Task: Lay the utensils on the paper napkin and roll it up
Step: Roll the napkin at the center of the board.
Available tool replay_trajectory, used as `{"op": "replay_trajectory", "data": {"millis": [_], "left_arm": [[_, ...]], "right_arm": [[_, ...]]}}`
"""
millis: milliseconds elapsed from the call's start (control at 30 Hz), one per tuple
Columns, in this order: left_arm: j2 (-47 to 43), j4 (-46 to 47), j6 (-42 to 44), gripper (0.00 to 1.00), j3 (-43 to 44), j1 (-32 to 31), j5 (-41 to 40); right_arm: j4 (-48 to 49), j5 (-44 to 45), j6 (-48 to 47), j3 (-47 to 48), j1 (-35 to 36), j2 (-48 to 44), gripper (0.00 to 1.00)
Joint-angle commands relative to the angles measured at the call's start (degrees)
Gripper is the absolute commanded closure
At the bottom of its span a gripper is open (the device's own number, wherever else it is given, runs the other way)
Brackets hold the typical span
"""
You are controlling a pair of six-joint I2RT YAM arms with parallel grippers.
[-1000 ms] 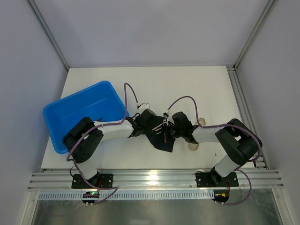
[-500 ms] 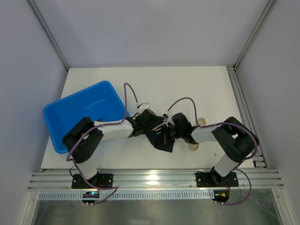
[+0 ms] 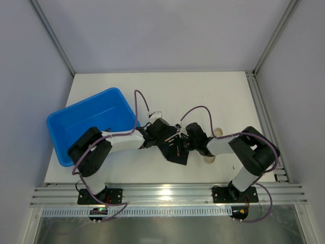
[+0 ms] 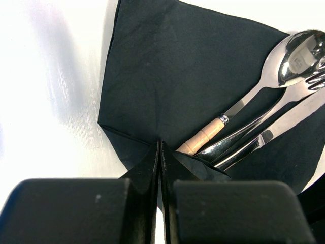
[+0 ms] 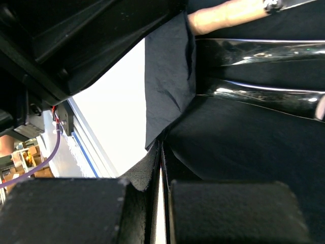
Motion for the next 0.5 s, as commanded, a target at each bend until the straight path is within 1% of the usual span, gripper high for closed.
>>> {"op": "replay_trajectory", "data": {"millis": [0,467], "left_arm": [[-0.5,0.11,-0.17,1.0,-1.2,0.3,0.29],[-0.23,0.2,-0.26,1.0,-1.46,0.3,0.38]], "right_arm": [[3.5,-1.29,0.21,0.59,0.67,0.25,0.96],[4.03,-0.76,0.12,-0.02,1.11,3.24,0.96]]}}
